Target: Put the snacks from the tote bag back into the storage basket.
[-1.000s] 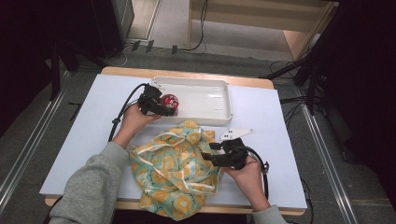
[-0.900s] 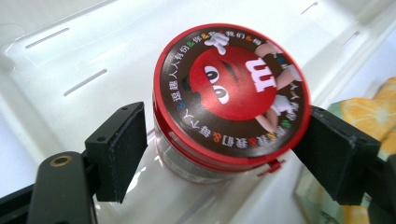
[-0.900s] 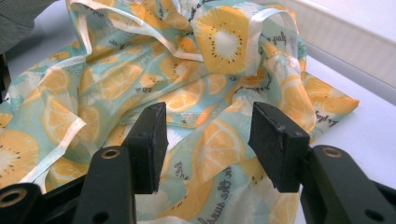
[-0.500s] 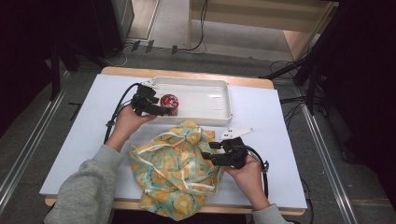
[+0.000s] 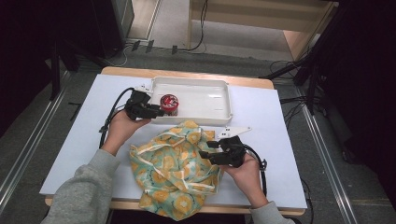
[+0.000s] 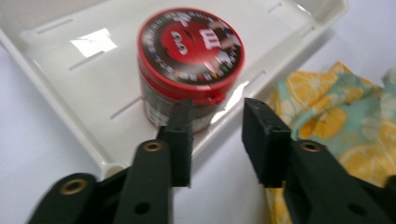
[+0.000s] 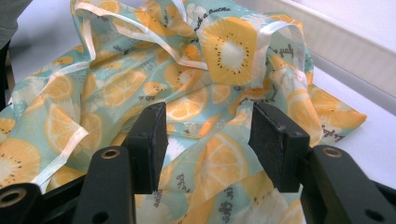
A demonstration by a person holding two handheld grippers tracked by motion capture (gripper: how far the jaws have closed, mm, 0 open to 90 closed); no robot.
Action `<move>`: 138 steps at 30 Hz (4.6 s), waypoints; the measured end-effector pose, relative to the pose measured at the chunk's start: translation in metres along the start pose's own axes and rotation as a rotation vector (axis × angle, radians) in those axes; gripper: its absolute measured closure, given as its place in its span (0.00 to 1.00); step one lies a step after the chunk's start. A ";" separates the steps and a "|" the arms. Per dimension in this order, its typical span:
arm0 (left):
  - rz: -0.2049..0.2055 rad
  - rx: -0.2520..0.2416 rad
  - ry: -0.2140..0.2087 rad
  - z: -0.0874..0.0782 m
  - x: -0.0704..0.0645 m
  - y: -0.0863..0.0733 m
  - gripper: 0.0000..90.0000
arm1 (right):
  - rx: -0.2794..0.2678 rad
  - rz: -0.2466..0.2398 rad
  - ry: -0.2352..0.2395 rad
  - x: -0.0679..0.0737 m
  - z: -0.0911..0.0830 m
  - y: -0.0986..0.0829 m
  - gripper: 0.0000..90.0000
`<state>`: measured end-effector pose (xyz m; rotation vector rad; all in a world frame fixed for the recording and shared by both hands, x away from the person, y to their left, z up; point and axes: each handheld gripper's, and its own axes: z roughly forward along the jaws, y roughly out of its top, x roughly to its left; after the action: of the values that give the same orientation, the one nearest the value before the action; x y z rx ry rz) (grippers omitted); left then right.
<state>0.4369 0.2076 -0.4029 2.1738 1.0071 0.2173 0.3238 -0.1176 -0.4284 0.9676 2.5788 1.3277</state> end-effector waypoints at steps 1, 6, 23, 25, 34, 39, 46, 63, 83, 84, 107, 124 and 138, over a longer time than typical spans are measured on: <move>0.009 0.010 -0.001 0.000 -0.001 -0.001 0.80 | 0.002 -0.001 -0.001 0.000 0.000 0.000 0.53; 0.016 0.012 -0.029 0.003 -0.004 -0.003 0.96 | 0.001 -0.004 0.008 0.001 0.003 0.001 0.53; 0.029 0.009 -0.012 0.022 -0.015 0.005 0.97 | 0.012 -0.012 0.014 0.006 0.001 -0.002 0.56; 0.025 0.007 -0.004 0.022 -0.013 0.005 0.97 | 0.013 -0.013 0.011 0.007 0.002 -0.003 0.56; 0.016 0.007 0.000 0.020 -0.007 0.004 0.97 | 0.016 -0.013 0.038 0.009 0.005 -0.003 0.56; 0.002 0.005 0.010 0.018 0.000 0.002 0.97 | 0.017 -0.012 0.039 0.010 0.005 -0.003 0.56; -0.017 -0.003 0.012 0.015 0.007 0.001 0.97 | 0.018 -0.015 0.042 0.010 0.006 -0.003 0.56; -0.075 -0.040 0.034 0.008 0.026 -0.001 0.97 | 0.012 -0.003 0.036 0.008 0.003 -0.003 0.56; -0.119 -0.070 0.065 0.016 0.048 0.004 0.95 | 0.014 0.004 0.035 0.010 0.005 -0.005 0.56; -0.128 -0.071 0.060 0.016 0.049 0.004 0.95 | 0.014 0.007 0.037 0.010 0.005 -0.005 0.56; -0.143 -0.042 -0.002 0.004 0.044 0.005 0.70 | 0.004 0.038 0.050 0.007 0.003 -0.005 0.53; -0.146 -0.012 -0.030 -0.013 0.027 -0.003 0.46 | -0.007 0.023 0.038 0.001 -0.007 -0.006 0.51; -0.105 -0.014 -0.042 -0.028 0.003 -0.016 0.45 | -0.016 0.045 0.013 -0.009 -0.022 -0.014 0.48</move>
<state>0.4178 0.2321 -0.3932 2.0971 1.0894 0.1286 0.3159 -0.1441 -0.4272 1.0235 2.5662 1.3677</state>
